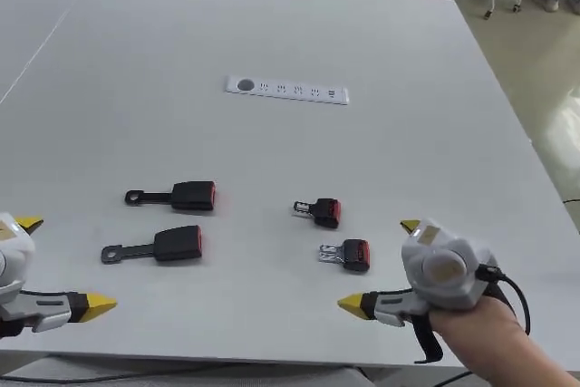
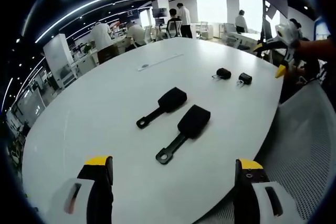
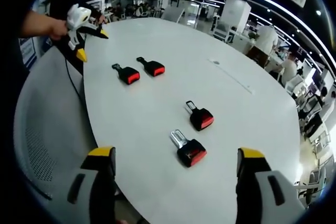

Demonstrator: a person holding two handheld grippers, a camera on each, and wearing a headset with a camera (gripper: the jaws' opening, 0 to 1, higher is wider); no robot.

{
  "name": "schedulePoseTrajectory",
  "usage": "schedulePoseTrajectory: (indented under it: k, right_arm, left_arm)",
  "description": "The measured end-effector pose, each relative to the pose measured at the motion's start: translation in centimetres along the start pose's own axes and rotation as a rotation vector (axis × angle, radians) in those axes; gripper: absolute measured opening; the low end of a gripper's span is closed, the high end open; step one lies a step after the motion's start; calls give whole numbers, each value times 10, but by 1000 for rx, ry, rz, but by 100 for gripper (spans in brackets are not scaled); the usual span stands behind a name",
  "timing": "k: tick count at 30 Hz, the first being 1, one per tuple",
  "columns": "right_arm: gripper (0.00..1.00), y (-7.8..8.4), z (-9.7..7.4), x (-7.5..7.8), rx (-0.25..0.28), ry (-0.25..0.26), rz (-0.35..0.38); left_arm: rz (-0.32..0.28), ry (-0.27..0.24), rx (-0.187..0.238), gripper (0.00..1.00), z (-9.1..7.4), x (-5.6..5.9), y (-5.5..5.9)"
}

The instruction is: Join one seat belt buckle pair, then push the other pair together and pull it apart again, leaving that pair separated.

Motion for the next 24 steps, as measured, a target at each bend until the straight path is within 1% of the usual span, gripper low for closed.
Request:
schedulePoseTrajectory:
  k: [3, 5, 6, 8, 13, 16, 21, 23, 24]
  right_arm:
    - [97, 0, 0, 2, -3, 2, -1]
    - [94, 1, 0, 2, -4, -5, -4]
    - [93, 1, -1, 2, -7, -7, -3]
    - [92, -1, -2, 5, -2, 8, -4]
    - [90, -4, -4, 6, 8, 19, 10]
    - [90, -7, -7, 5, 10, 21, 10]
    - [91, -5, -9, 5, 10, 22, 0]
    - [92, -4, -9, 5, 4, 25, -8]
    - [93, 1, -9, 5, -22, 20, -33]
  left_arm:
    - [23, 14, -23, 92, 2, 0, 1]
    - [48, 6, -23, 93, 4, -3, 0]
    - [50, 5, -24, 92, 4, -3, -1]
    - [47, 4, -28, 91, 5, -4, -3]
    - [69, -3, -23, 92, 4, -4, -8]
    - [66, -6, -11, 92, 2, -3, -11]
    - [68, -9, -6, 94, -2, -3, -11]
    - [65, -10, -6, 94, -3, -3, -10]
    - [63, -10, -7, 94, -3, -2, -10]
Point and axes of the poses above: the centre of the closed fingertips' face, and the gripper's own axes: z roughly forward along the fingers, x roughly to its right, y roughly out of its underside, the point moved 5 cm from there along -z, roughly backward along the fingers, and after that the axes turned 10 degrees about x, right-handed, at the moved point
